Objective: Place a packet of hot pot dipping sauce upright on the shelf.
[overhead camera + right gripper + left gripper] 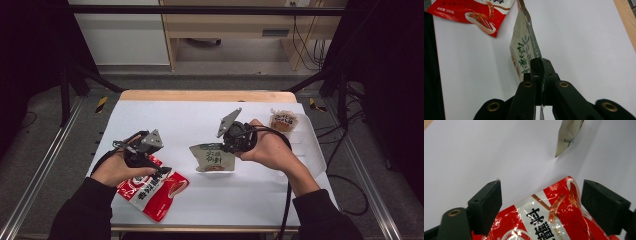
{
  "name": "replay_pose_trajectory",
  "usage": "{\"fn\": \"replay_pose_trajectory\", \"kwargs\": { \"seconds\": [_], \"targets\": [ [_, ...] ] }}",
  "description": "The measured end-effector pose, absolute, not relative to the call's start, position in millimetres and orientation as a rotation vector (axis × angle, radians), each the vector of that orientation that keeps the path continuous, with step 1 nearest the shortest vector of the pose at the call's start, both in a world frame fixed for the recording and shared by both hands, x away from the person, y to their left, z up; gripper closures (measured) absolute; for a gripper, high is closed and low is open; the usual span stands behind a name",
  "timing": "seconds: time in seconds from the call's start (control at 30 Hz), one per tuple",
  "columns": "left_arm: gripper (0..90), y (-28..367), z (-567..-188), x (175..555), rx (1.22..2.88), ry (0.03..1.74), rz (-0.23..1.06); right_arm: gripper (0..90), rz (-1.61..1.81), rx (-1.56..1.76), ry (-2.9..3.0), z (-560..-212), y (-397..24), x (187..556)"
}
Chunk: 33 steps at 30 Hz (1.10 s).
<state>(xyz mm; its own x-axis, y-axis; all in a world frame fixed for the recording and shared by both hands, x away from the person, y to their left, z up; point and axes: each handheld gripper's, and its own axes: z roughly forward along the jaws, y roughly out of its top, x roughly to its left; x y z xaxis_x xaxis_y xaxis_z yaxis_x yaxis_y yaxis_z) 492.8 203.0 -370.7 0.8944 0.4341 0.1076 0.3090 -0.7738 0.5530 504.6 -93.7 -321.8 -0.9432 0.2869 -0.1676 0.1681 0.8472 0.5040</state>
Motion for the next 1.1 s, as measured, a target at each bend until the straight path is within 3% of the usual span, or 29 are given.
{"fn": "replay_pose_trajectory", "kwargs": {
  "seconds": [1.1],
  "targets": [
    [8.8,219,-389,489,2.565,0.568,0.32,90.0,0.796,0.432,2.652,-275,-158,504]
  ]
}}
